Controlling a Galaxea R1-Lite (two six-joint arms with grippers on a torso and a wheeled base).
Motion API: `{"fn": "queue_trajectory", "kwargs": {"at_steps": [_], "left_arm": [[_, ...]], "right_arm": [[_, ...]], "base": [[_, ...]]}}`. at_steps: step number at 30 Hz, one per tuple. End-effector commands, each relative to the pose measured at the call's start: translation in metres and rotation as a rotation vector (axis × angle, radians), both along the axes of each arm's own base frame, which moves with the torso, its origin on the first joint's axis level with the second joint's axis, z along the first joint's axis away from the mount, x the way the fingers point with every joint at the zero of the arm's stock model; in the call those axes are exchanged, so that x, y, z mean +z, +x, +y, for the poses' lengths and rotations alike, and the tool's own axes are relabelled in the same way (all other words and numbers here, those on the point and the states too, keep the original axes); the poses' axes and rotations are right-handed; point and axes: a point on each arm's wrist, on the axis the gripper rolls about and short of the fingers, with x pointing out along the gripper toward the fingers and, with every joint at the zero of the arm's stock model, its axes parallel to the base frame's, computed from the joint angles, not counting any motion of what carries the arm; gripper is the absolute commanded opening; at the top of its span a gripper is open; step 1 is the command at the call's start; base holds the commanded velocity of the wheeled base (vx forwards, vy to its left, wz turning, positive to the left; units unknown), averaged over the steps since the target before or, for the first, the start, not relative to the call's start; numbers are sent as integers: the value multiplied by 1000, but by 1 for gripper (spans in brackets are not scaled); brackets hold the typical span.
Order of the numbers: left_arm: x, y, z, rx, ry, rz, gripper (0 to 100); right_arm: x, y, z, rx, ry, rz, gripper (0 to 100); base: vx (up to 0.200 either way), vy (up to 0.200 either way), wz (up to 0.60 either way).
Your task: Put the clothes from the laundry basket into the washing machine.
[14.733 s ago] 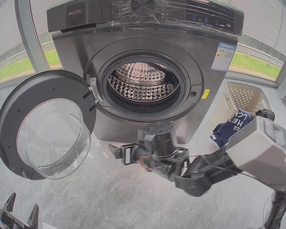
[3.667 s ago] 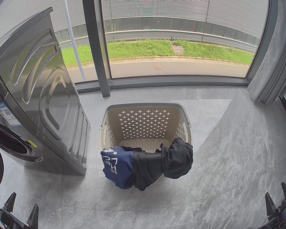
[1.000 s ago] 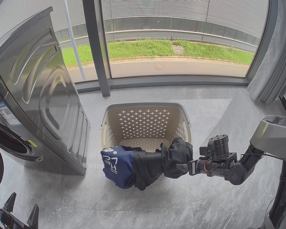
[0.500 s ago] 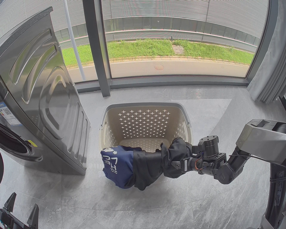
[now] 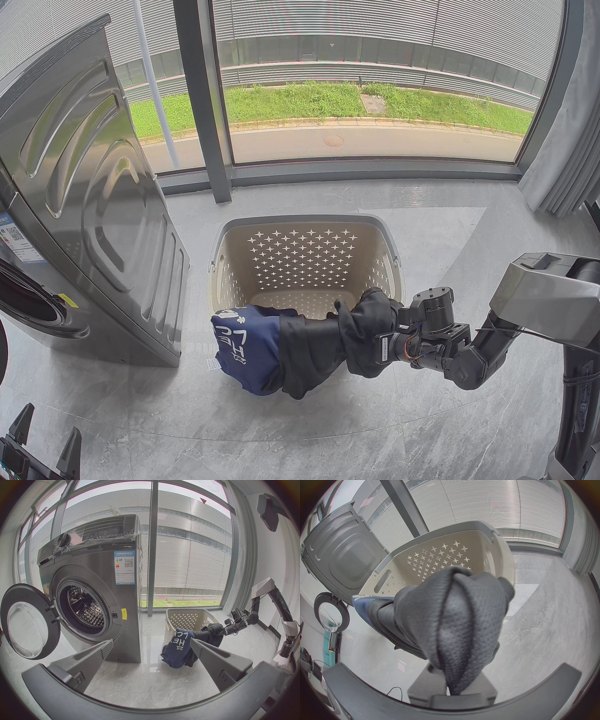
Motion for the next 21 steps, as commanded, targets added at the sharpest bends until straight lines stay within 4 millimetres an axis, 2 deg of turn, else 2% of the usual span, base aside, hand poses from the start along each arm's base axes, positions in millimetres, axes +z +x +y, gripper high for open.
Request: {"fn": "queue_trajectory", "kwargs": {"at_steps": [1, 6, 11, 15, 21], "left_arm": [[-5, 0, 0, 0, 0, 0, 100], [-5, 0, 0, 0, 0, 0, 100], [-5, 0, 0, 0, 0, 1, 100], [-5, 0, 0, 0, 0, 1, 100], [-5, 0, 0, 0, 0, 1, 100]], "right_arm": [[4, -5, 2, 8, 4, -2, 0], [22, -20, 1, 22, 23, -37, 0], [57, -49, -6, 23, 40, -109, 0], [75, -68, -5, 35, 50, -152, 0], [93, -77, -4, 44, 73, -216, 0]], "base": [[0, 0, 0], [0, 0, 0], [0, 0, 0], [0, 0, 0], [0, 0, 0]]}}
